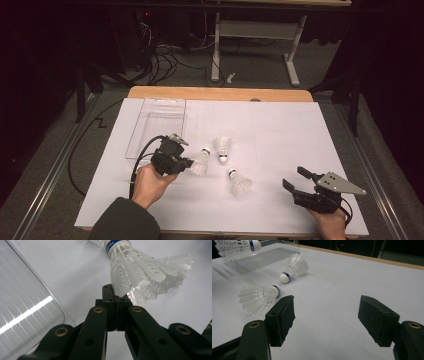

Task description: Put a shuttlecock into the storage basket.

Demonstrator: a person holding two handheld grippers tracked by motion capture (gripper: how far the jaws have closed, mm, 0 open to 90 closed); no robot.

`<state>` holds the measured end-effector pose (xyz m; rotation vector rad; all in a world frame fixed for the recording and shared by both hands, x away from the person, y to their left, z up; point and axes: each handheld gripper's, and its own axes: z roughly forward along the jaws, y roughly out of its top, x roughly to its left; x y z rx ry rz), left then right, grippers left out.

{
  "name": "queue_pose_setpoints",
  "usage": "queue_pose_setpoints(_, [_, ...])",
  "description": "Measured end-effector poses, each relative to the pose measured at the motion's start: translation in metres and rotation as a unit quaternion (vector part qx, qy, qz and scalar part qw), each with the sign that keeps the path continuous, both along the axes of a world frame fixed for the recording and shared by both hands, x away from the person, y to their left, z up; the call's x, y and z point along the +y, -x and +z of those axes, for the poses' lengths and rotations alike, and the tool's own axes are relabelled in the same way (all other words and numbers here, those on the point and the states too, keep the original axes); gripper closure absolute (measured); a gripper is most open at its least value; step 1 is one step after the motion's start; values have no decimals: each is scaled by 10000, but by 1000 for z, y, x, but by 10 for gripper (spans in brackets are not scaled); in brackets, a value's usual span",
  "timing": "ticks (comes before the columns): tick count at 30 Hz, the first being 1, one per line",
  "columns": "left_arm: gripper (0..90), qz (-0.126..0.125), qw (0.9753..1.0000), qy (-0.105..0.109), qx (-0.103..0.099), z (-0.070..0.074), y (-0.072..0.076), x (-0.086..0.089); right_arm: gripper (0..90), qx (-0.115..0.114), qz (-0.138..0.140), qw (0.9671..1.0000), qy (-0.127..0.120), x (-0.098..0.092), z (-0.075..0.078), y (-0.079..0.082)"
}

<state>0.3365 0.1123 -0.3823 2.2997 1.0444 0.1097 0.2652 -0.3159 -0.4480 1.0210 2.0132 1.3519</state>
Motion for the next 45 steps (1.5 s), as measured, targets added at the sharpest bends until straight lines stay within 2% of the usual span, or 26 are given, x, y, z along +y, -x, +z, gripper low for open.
queue_pose_setpoints(9, [896, 80, 9999, 88, -82, 3, -2, 4, 298, 1, -1, 10000, -4, 0, 0, 0])
queue_pose_setpoints(15, [896, 161, 9995, 181, -216, 5, -3, 7, 298, 1, -2, 10000, -5, 0, 0, 0])
queue_pose_setpoints(23, [896, 276, 9977, 363, -496, 6, -3, 9, 298, 2, 2, 10000, -7, 0, 0, 0])
queue_pose_setpoints(27, [896, 294, 9971, 408, -566, 7, -3, 9, 298, -1, 0, 10000, -10, 0, 0, 0])
queue_pose_setpoints(34, [896, 378, 9942, 633, -783, 8, -3, 11, 298, -2, 0, 10000, -9, 0, 0, 0])
queue_pose_setpoints(45, [895, 475, 9917, 681, -983, 7, -5, 12, 298, -3, 1, 10000, -6, 0, 0, 0])
